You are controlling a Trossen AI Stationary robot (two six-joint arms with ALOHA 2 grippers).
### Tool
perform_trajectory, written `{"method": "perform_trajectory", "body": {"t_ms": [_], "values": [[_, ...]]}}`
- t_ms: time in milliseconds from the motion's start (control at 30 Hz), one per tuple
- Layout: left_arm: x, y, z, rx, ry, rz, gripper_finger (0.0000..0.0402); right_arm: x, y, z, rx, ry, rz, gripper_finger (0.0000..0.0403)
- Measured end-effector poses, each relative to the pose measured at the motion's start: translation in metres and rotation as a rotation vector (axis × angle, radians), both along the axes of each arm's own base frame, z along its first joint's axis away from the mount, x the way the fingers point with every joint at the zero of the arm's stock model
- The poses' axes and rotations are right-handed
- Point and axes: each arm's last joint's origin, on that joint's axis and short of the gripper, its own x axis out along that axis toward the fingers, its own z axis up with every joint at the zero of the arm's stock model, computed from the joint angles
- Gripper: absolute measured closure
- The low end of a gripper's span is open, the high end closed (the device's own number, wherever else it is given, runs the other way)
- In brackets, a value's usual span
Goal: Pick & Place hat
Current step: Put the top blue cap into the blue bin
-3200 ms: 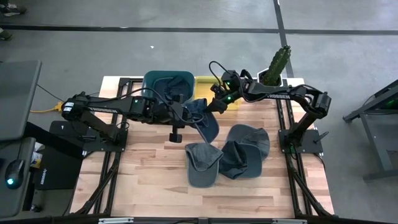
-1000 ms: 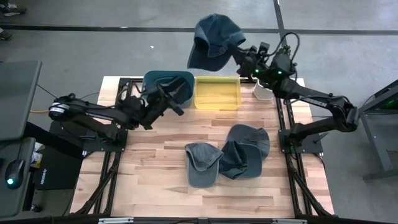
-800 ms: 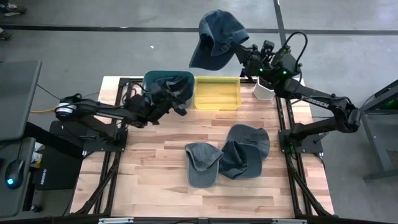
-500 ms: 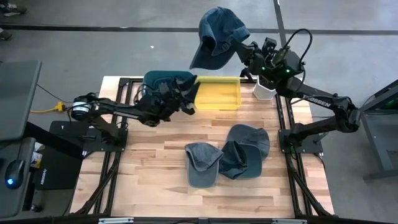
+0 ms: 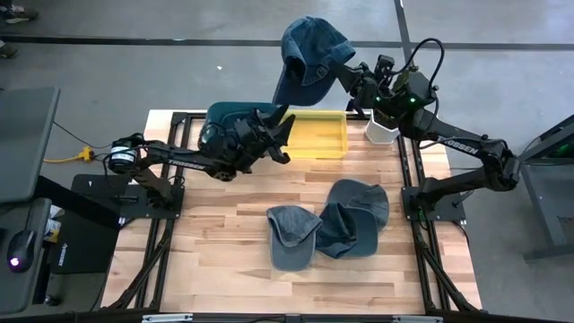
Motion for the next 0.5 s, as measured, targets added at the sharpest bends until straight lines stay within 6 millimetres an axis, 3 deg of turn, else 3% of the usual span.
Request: {"method": "perform_trajectory", "body": {"t_ms": [500], "values": [[0.004, 0.002, -0.006, -0.04, 0.09, 0.072, 0.0247, -0.02, -0.006, 0.01, -0.038, -0.017, -0.029, 0.0395]]}}
